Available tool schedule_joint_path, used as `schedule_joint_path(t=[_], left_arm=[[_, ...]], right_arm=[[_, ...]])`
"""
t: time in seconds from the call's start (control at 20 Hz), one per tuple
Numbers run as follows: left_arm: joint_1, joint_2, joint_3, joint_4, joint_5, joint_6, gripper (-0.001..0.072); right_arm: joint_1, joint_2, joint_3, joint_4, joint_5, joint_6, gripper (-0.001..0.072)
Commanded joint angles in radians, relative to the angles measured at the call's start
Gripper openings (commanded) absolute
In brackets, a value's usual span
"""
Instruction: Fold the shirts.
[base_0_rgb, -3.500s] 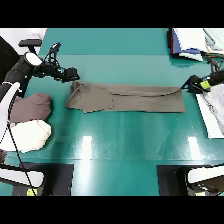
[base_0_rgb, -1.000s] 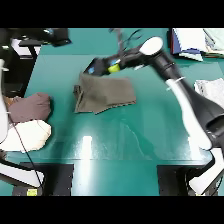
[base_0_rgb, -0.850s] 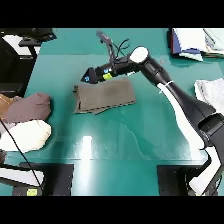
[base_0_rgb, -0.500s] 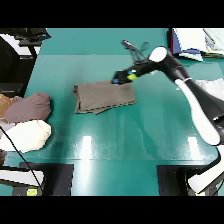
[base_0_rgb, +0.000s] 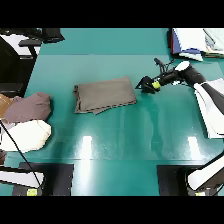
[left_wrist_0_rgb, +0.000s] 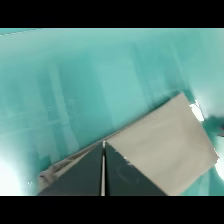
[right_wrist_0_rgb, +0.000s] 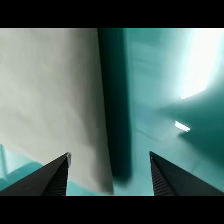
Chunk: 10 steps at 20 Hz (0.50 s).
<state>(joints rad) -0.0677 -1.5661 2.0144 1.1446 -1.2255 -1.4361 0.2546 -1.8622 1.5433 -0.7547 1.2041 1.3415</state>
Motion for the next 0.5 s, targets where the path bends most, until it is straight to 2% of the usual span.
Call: schedule_joint_path(t=[0.0, 0.1, 0.15, 0.3, 0.35, 0.45], left_arm=[[-0.028, 0.0, 0.0, 0.002, 0.014, 0.006, 0.0023], [-0.028, 0.0, 0.0, 0.0, 0.006, 0.005, 0.0023], [-0.028, 0.0, 0.0, 0.0, 0.002, 0.005, 0.0023], [-0.028, 0.0, 0.0, -0.003, -0.014, 0.005, 0.0023], [-0.028, 0.0, 0.0, -0.011, -0.016, 0.005, 0.0022], [-0.029, 0.0, 0.0, -0.029, -0.016, 0.004, 0.0021]], right_arm=[[0.06, -0.097, 0.083, 0.073, 0.01, 0.001, 0.0552], [0.115, -0.163, 0.163, 0.117, 0.011, 0.001, 0.0551], [0.141, -0.189, 0.197, 0.127, 0.01, 0.001, 0.0515], [0.199, -0.251, 0.299, 0.126, 0.011, 0.0, 0.0106], [0.206, -0.256, 0.32, 0.125, 0.01, 0.0, 0.0042], [0.194, -0.238, 0.352, 0.114, 0.007, 0.0, 0.0016]])
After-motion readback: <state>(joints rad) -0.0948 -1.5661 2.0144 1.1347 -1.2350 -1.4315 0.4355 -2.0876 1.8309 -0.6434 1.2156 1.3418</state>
